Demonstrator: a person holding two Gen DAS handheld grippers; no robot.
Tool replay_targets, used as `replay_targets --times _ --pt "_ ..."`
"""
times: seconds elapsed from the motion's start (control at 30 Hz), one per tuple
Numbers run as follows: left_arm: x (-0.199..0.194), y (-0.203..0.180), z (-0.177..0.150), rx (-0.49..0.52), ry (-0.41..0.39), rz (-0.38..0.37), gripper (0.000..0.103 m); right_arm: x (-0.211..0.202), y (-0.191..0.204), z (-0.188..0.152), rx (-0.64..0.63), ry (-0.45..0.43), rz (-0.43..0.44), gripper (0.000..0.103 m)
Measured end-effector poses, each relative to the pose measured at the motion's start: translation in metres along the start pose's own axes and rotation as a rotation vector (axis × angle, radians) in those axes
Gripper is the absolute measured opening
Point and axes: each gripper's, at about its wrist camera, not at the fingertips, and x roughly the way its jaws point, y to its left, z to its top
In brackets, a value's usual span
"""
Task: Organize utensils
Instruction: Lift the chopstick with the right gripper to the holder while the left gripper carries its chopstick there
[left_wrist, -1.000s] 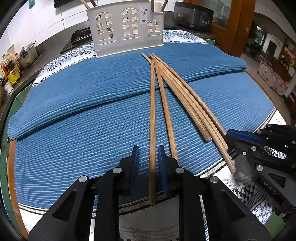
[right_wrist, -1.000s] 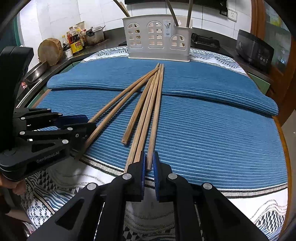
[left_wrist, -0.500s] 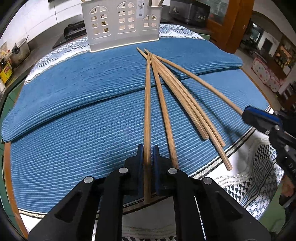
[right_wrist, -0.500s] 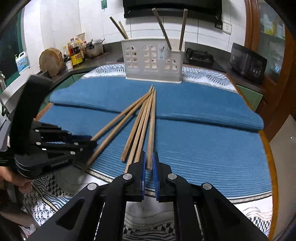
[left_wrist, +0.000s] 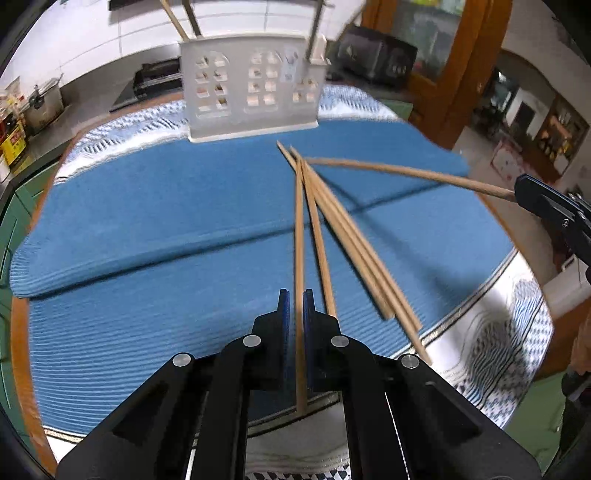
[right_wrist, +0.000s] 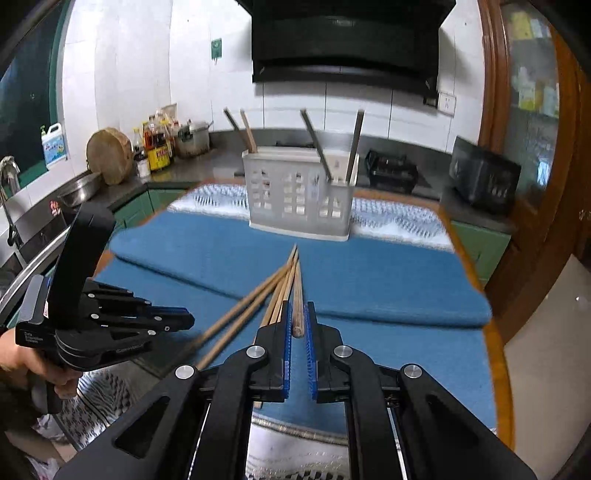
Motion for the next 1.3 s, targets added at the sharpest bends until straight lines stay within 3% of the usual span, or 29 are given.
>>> replay_targets --times 0.37,0.4,0.6,0.9,1.3 --pt "0.015 0.004 -0.014 0.003 0.086 -0.037 0.005 -0.006 -0.003 0.014 -0.016 -0.022 -0.002 0.007" --pt "0.016 0.004 -0.017 -0.001 0.094 -0.046 0.009 -0.006 -0.004 0.014 -0.015 -0.022 -0.002 0.007" --pt "0.032 -0.001 -0.028 0.018 0.146 -0.027 0.011 -0.006 -0.001 0.014 -0.02 -0.025 0.002 0.007" --pt "0.033 -0.018 -0.026 0.122 0.165 0.051 0.008 -0.003 0.002 0.014 -0.025 -0.02 0.004 0.007" --pt "0.015 0.0 -0.016 0.067 0.115 0.018 0.005 -0.012 0.001 0.026 -0.041 -0.049 -0.007 0.007"
